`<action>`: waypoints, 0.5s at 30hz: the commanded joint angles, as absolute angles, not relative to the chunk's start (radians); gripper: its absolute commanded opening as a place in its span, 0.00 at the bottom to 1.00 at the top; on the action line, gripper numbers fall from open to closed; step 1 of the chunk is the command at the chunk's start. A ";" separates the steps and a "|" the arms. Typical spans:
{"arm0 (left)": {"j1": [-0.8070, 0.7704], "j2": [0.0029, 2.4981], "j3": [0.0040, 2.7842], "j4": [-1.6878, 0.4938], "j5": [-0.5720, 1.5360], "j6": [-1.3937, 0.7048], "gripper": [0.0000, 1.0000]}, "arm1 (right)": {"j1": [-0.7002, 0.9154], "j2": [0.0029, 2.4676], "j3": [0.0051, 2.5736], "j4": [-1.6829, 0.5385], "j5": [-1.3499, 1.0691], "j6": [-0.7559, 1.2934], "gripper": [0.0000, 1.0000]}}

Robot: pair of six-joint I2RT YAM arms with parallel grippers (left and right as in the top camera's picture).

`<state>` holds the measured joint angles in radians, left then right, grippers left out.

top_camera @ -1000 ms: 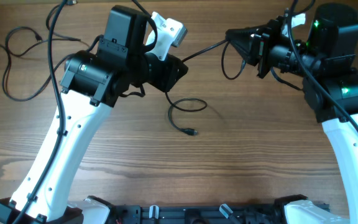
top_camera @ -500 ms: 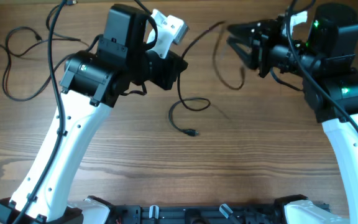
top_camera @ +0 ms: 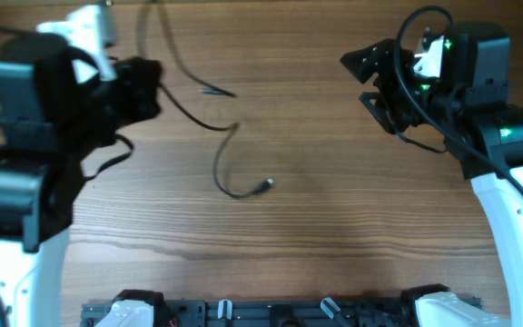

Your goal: Untangle cables

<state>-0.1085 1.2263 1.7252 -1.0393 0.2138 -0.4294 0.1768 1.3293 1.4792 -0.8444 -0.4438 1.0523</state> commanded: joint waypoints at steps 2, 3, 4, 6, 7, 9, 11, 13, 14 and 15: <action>0.123 1.164 1.732 -1.039 0.155 -0.660 0.04 | 0.172 1.320 1.490 -0.854 -0.425 1.020 0.87; 0.180 1.163 1.732 -1.057 0.155 -0.727 0.04 | 0.172 1.320 1.490 -0.854 -0.424 1.020 0.87; 0.219 1.163 1.732 -1.074 0.155 -0.779 0.04 | 0.172 1.320 1.490 -0.855 -0.425 1.020 0.88; 0.345 1.166 1.732 -1.149 0.154 -0.986 0.04 | 0.172 1.320 1.490 -0.855 -0.413 1.021 0.89; 0.392 1.166 1.732 -1.176 0.154 -1.065 0.04 | 0.172 1.320 1.490 -0.855 -0.414 1.021 0.89; 0.485 1.169 1.732 -1.226 0.155 -1.193 0.04 | 0.173 1.320 1.490 -0.859 -0.414 1.020 0.89; 0.513 1.175 1.732 -1.258 0.155 -1.261 0.04 | 0.172 1.320 1.490 -0.858 -0.414 1.021 0.89; 0.522 1.187 1.732 -1.292 0.156 -1.338 0.04 | 0.172 1.320 1.490 -0.858 -0.414 1.021 0.89; 0.522 1.197 1.732 -1.298 0.154 -1.386 0.05 | 0.173 1.320 1.490 -0.860 -0.414 1.021 0.90; 0.523 1.204 1.732 -1.298 0.131 -1.400 0.04 | 0.173 1.320 1.490 -0.865 -0.414 1.020 0.89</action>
<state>0.5137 1.1824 1.7252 -1.2934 0.1539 -1.2682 0.1768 1.3293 1.4792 -0.8593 -0.4358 1.0416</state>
